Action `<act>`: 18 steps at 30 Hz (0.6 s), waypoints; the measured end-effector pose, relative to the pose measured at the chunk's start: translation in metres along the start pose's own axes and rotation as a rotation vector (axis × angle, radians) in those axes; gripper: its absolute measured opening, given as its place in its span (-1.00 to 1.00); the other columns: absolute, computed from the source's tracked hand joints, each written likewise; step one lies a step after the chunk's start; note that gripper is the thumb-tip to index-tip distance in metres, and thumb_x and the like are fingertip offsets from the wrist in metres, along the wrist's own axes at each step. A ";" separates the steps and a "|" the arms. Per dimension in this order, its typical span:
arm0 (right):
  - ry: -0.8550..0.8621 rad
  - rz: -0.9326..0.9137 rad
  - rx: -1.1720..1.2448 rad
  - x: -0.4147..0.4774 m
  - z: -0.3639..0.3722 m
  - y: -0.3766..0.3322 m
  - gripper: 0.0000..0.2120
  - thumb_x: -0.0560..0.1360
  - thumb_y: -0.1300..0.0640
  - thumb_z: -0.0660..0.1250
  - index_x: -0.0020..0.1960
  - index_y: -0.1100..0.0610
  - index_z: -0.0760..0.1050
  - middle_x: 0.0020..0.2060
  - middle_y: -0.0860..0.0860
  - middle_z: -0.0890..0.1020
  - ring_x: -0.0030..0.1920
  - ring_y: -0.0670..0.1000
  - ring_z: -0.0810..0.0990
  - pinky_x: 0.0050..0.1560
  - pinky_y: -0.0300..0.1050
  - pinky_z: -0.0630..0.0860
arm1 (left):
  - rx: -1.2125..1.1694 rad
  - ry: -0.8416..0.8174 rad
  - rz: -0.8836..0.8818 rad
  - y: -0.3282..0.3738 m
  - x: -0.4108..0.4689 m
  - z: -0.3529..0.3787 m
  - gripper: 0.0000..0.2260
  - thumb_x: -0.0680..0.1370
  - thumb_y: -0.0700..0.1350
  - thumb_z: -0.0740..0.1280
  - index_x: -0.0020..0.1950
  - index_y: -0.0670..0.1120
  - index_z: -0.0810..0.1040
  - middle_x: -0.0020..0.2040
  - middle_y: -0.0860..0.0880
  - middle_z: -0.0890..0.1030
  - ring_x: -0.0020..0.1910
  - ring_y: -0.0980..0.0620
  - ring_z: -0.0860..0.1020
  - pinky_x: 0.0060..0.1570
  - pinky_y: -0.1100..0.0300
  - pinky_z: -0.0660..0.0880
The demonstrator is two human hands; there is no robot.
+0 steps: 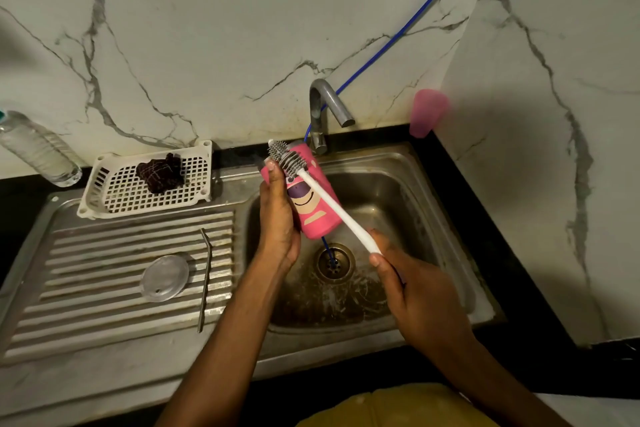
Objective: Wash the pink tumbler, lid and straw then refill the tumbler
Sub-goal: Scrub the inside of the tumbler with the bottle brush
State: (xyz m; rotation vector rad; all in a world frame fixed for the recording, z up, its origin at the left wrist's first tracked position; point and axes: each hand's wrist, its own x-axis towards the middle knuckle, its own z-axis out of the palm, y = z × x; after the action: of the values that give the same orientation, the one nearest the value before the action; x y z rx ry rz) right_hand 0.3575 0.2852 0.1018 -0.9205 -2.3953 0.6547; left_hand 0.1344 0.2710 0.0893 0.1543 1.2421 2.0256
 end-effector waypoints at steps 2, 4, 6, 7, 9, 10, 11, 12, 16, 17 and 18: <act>0.034 0.062 0.028 0.003 -0.007 0.006 -0.59 0.68 -0.16 0.05 0.48 -0.15 0.39 -0.52 -0.19 0.35 -0.42 -0.22 0.51 -0.52 -0.45 0.25 | 0.006 0.013 -0.007 0.001 -0.003 0.001 -0.36 0.53 0.27 0.26 0.42 -0.17 0.45 0.19 -0.21 0.65 0.03 -0.09 0.67 0.15 -0.18 0.58; 0.026 0.124 0.102 0.003 -0.013 0.013 -0.58 0.65 -0.15 0.09 0.47 -0.13 0.42 -0.55 -0.11 0.40 -0.48 -0.18 0.51 -0.55 -0.44 0.27 | 0.000 0.000 -0.005 0.003 -0.005 -0.001 -0.23 0.46 0.36 0.30 0.45 -0.18 0.42 0.28 -0.27 0.60 0.13 -0.18 0.63 0.18 -0.28 0.55; 0.031 0.089 0.136 -0.005 -0.013 0.011 -0.61 0.67 -0.11 0.12 0.45 -0.10 0.44 -0.48 -0.15 0.48 -0.50 -0.15 0.49 -0.53 -0.46 0.27 | 0.047 -0.003 0.024 0.008 -0.004 -0.001 -0.25 0.47 0.35 0.32 0.47 -0.15 0.39 0.28 -0.25 0.60 0.17 -0.19 0.63 0.16 -0.25 0.57; 0.034 0.066 0.149 -0.009 -0.012 0.008 -0.62 0.67 -0.10 0.14 0.45 -0.10 0.45 -0.44 -0.19 0.50 -0.50 -0.15 0.49 -0.50 -0.46 0.27 | 0.072 0.001 0.049 0.011 -0.004 0.001 -0.29 0.48 0.31 0.31 0.47 -0.14 0.38 0.27 -0.22 0.62 0.14 -0.16 0.65 0.14 -0.20 0.60; 0.020 0.037 0.135 -0.016 -0.009 0.002 -0.60 0.64 -0.13 0.13 0.44 -0.14 0.44 -0.45 -0.19 0.46 -0.48 -0.15 0.47 -0.47 -0.41 0.31 | 0.070 0.001 0.074 0.016 -0.002 0.001 -0.31 0.47 0.26 0.28 0.47 -0.13 0.38 0.25 -0.20 0.63 0.10 -0.11 0.67 0.10 -0.11 0.62; 0.002 0.027 0.103 -0.017 -0.007 0.001 -0.60 0.64 -0.15 0.11 0.45 -0.17 0.42 -0.46 -0.20 0.44 -0.46 -0.15 0.47 -0.45 -0.37 0.34 | 0.041 -0.005 0.069 0.017 -0.002 0.001 -0.30 0.47 0.26 0.26 0.47 -0.14 0.38 0.24 -0.20 0.63 0.09 -0.10 0.67 0.09 -0.09 0.63; -0.026 0.016 0.073 -0.017 -0.006 0.001 -0.59 0.65 -0.19 0.08 0.46 -0.19 0.39 -0.44 -0.21 0.45 -0.44 -0.16 0.48 -0.43 -0.32 0.39 | 0.014 -0.004 0.061 0.018 -0.001 0.000 -0.30 0.47 0.27 0.25 0.47 -0.14 0.39 0.24 -0.20 0.63 0.08 -0.09 0.67 0.09 -0.07 0.63; -0.051 0.005 0.049 -0.017 -0.005 0.001 -0.58 0.65 -0.22 0.05 0.47 -0.21 0.36 -0.41 -0.20 0.49 -0.42 -0.16 0.50 -0.42 -0.25 0.45 | -0.003 -0.002 0.050 0.018 -0.002 -0.001 -0.32 0.49 0.28 0.23 0.47 -0.14 0.40 0.23 -0.21 0.62 0.08 -0.09 0.66 0.08 -0.07 0.63; -0.013 0.017 0.042 -0.014 -0.007 0.004 -0.58 0.65 -0.20 0.06 0.47 -0.19 0.36 -0.45 -0.23 0.43 -0.43 -0.17 0.49 -0.43 -0.38 0.39 | -0.017 0.000 0.016 0.015 -0.004 -0.004 -0.45 0.65 0.24 0.10 0.42 -0.14 0.46 0.23 -0.20 0.63 0.08 -0.09 0.66 0.03 -0.03 0.64; -0.005 0.019 0.037 -0.012 -0.008 0.006 -0.59 0.65 -0.16 0.08 0.47 -0.18 0.37 -0.48 -0.24 0.41 -0.43 -0.18 0.49 -0.44 -0.44 0.32 | -0.023 0.002 0.012 0.014 -0.003 -0.004 -0.46 0.67 0.23 0.07 0.40 -0.14 0.47 0.18 -0.17 0.65 0.05 -0.06 0.67 -0.03 0.00 0.65; -0.011 0.018 0.030 -0.011 -0.009 0.006 -0.59 0.65 -0.15 0.08 0.47 -0.18 0.37 -0.47 -0.24 0.42 -0.43 -0.19 0.49 -0.46 -0.44 0.29 | -0.030 -0.003 0.001 0.015 -0.003 -0.004 -0.47 0.67 0.24 0.06 0.38 -0.13 0.48 0.14 -0.15 0.67 0.02 -0.04 0.68 -0.07 0.03 0.65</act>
State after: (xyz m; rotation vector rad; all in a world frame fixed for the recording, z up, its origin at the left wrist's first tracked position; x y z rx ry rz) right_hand 0.3734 0.2837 0.1019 -0.9285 -2.3830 0.7025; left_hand 0.1276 0.2624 0.1002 0.1434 1.2098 2.0428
